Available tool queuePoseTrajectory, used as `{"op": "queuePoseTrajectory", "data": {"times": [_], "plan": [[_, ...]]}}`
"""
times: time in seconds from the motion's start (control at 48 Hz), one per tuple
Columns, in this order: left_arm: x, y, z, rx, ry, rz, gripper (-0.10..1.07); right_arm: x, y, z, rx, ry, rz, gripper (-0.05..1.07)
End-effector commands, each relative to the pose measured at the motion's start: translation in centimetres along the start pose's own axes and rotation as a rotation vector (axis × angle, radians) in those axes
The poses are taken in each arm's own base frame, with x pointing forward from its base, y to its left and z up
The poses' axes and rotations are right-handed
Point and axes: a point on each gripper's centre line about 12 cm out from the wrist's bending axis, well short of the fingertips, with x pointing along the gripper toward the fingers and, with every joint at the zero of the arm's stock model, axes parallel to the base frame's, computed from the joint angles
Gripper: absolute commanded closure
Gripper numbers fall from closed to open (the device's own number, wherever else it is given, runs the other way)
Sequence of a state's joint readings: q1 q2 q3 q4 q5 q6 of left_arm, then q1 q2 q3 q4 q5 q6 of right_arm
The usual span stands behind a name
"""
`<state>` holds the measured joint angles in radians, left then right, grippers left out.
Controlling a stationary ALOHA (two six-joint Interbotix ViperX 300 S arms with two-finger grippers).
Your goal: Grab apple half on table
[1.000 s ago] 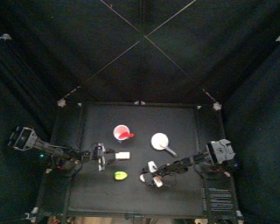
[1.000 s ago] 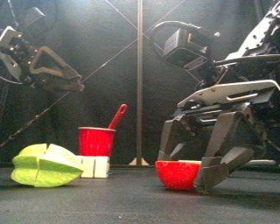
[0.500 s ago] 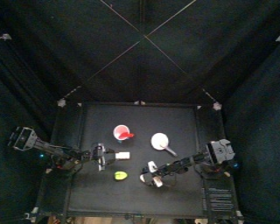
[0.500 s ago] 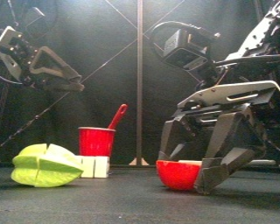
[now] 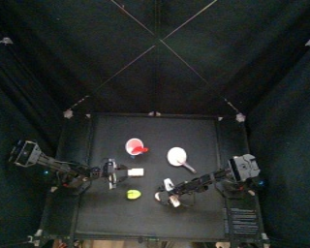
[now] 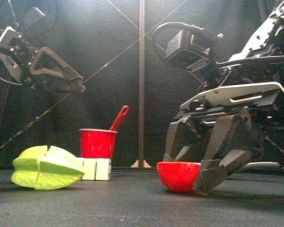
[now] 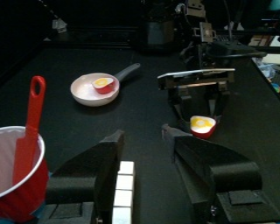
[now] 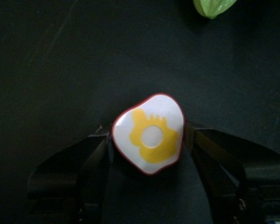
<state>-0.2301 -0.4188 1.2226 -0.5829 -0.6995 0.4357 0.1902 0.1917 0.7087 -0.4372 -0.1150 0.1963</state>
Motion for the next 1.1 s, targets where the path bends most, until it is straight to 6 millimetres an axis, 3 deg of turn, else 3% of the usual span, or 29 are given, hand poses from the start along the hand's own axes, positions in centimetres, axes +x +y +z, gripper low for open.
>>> {"op": "queuePoseTrajectory", "data": {"times": [0.0,0.271,0.771,1.083], "plan": [[0.3,-0.1,0.6,-0.003,-0.019,0.001,0.18,-0.4,-0.3,1.2,-0.002,-0.031,-0.009,0.17],[0.2,-0.1,0.6,-0.002,-0.018,0.0,0.18,-0.9,-0.5,1.5,0.005,-0.031,-0.018,0.28],[0.2,-0.1,0.6,-0.002,-0.018,0.0,0.18,-5.6,-0.3,3.0,0.044,-0.091,-0.043,0.28],[0.2,-0.1,0.5,-0.003,-0.018,0.001,0.18,-6.0,-0.1,2.9,0.045,-0.121,-0.036,0.28]]}}
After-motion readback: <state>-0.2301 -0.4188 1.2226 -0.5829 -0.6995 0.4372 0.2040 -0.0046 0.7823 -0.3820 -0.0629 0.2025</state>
